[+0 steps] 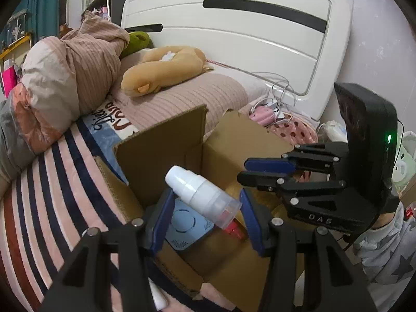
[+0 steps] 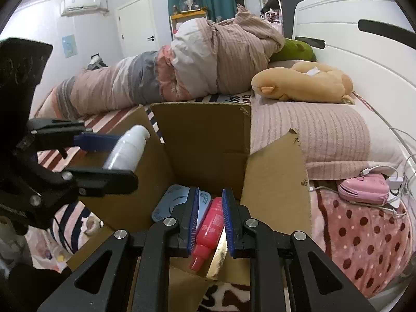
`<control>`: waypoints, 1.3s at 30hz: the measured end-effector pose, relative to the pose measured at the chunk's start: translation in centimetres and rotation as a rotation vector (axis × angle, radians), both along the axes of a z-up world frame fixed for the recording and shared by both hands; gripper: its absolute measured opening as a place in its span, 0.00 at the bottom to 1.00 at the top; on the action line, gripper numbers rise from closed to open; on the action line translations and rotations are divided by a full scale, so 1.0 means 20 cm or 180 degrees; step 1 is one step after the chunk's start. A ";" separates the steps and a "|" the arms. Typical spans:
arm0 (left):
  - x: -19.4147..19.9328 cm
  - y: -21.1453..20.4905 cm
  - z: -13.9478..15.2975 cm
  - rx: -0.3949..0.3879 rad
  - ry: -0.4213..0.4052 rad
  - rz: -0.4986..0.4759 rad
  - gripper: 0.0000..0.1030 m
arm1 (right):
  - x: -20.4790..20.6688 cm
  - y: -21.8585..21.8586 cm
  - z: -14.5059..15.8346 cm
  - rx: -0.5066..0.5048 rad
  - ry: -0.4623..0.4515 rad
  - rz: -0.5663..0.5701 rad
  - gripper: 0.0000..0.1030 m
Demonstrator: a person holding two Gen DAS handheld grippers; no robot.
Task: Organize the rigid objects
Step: 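Drop the gold bar and white spray bottle into the cardboard box with both grippers, then grasp the tape roll with the left gripper while the right gripper grasps the white earbud case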
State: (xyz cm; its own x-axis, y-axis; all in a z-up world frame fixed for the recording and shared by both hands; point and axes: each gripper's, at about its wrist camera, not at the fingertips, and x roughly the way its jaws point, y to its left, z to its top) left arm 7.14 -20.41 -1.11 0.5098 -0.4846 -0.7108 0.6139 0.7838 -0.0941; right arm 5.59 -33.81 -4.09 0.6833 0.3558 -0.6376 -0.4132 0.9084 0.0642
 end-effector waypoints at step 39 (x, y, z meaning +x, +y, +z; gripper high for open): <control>-0.49 1.10 -0.58 -0.0500 0.0137 0.0754 0.72 | -0.11 1.17 -0.15 -0.0178 0.0485 0.1199 0.16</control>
